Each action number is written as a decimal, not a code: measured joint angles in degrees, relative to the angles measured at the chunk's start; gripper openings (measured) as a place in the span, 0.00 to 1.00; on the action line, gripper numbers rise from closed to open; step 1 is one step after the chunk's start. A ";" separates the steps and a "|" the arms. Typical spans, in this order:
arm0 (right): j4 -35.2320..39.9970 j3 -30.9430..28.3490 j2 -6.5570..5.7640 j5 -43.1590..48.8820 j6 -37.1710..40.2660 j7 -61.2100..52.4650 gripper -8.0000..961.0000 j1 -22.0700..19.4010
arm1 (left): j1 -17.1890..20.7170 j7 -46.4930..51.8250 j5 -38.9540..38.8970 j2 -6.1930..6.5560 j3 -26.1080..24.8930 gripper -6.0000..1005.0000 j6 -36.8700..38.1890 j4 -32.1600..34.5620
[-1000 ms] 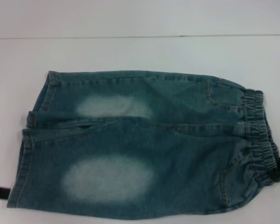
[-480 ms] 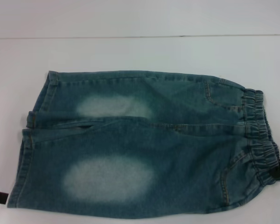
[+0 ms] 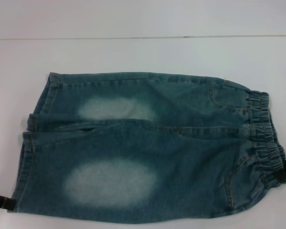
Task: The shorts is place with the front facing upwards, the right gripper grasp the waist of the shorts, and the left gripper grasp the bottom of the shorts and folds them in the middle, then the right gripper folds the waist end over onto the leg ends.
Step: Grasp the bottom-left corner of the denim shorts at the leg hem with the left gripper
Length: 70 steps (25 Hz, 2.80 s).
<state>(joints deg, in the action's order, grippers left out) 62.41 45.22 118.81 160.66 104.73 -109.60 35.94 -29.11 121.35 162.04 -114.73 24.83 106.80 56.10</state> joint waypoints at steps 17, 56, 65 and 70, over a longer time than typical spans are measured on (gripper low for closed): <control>-0.17 -0.03 -0.34 0.00 0.00 0.00 0.05 0.61 | -1.12 0.00 -0.17 -0.44 2.24 0.71 -1.05 -3.01; -5.44 -15.79 -5.39 -10.22 -1.48 -0.40 0.05 0.38 | -4.37 1.71 -2.10 1.47 -6.30 0.06 -4.58 -3.19; -12.33 -17.37 -6.85 -12.15 -3.69 0.05 0.05 0.31 | -6.67 2.62 -2.57 2.43 -5.87 0.06 -4.02 -3.62; -12.06 -15.22 -6.02 -12.25 -3.79 0.35 0.05 0.78 | -7.01 5.64 -2.44 2.77 -5.68 0.06 -0.69 -3.02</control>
<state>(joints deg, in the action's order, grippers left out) 50.35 30.00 112.79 148.41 100.94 -109.25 36.72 -36.12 126.99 159.61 -111.96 19.15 106.11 53.07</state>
